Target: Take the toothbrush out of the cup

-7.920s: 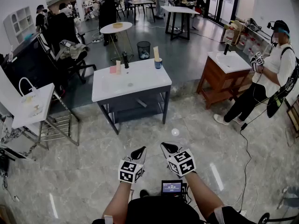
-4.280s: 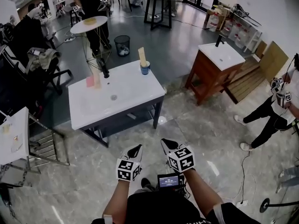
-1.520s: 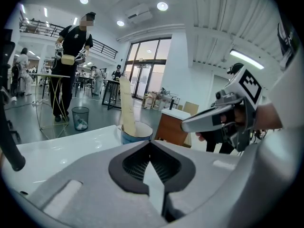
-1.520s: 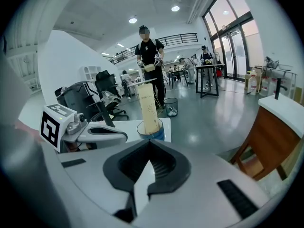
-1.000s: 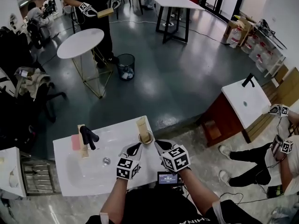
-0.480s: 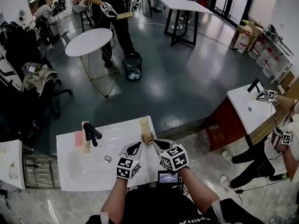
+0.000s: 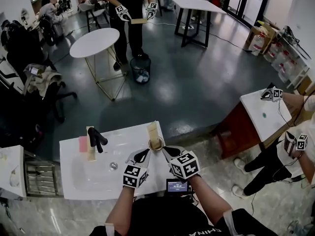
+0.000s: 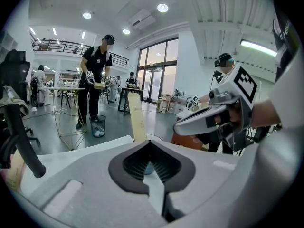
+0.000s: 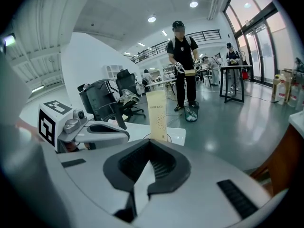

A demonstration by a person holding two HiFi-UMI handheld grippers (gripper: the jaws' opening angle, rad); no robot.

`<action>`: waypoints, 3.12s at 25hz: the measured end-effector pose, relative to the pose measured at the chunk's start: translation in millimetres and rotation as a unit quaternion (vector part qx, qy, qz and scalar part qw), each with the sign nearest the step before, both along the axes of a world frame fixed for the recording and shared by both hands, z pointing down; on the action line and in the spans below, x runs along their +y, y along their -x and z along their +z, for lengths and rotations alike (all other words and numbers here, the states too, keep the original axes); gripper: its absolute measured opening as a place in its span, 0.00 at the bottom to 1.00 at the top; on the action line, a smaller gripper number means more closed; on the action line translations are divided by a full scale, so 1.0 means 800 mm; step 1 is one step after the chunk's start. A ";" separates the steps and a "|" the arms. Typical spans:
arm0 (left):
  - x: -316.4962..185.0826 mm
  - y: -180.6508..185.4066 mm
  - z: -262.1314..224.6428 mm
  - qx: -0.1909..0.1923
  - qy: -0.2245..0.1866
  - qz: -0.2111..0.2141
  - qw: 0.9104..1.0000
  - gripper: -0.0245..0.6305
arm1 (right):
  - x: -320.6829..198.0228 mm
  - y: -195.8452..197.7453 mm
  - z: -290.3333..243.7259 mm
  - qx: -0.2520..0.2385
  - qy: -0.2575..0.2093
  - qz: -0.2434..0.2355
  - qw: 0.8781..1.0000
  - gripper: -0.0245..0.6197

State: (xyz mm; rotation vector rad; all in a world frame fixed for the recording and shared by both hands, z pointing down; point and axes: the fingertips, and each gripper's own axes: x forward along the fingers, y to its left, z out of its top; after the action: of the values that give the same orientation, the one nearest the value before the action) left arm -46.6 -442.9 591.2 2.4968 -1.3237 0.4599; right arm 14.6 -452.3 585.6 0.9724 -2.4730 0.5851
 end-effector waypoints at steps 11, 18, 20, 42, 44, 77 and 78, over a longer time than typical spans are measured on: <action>-0.019 0.009 -0.005 0.000 -0.008 -0.020 1.000 0.05 | -0.061 0.000 -0.010 0.007 -0.025 -0.003 1.000 0.10; -0.017 0.023 0.018 -0.004 0.014 -0.044 0.999 0.05 | -0.088 0.035 0.010 0.011 -0.016 -0.055 0.998 0.33; -0.014 0.030 0.024 -0.005 0.022 -0.056 0.998 0.05 | -0.090 0.041 0.019 0.015 -0.010 -0.067 0.998 0.34; -0.008 0.055 0.034 -0.007 0.035 -0.071 0.997 0.05 | -0.083 0.048 0.019 0.013 -0.025 -0.066 0.997 0.09; -0.008 0.057 0.032 -0.006 0.031 -0.070 0.997 0.05 | -0.082 0.050 0.013 0.008 -0.030 -0.061 0.998 0.09; 0.002 -0.019 0.009 -0.002 0.010 0.030 1.000 0.05 | -0.035 -0.077 -0.049 -0.005 -0.083 0.089 0.993 0.09; 0.004 -0.020 0.011 -0.002 0.012 0.031 0.999 0.05 | -0.030 -0.080 -0.042 -0.004 -0.077 0.093 0.993 0.09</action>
State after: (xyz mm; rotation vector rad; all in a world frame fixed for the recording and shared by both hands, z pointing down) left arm -30.5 -440.0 600.2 2.5244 -1.2371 0.4922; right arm 79.0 -476.5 552.0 1.2714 -2.4800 0.4614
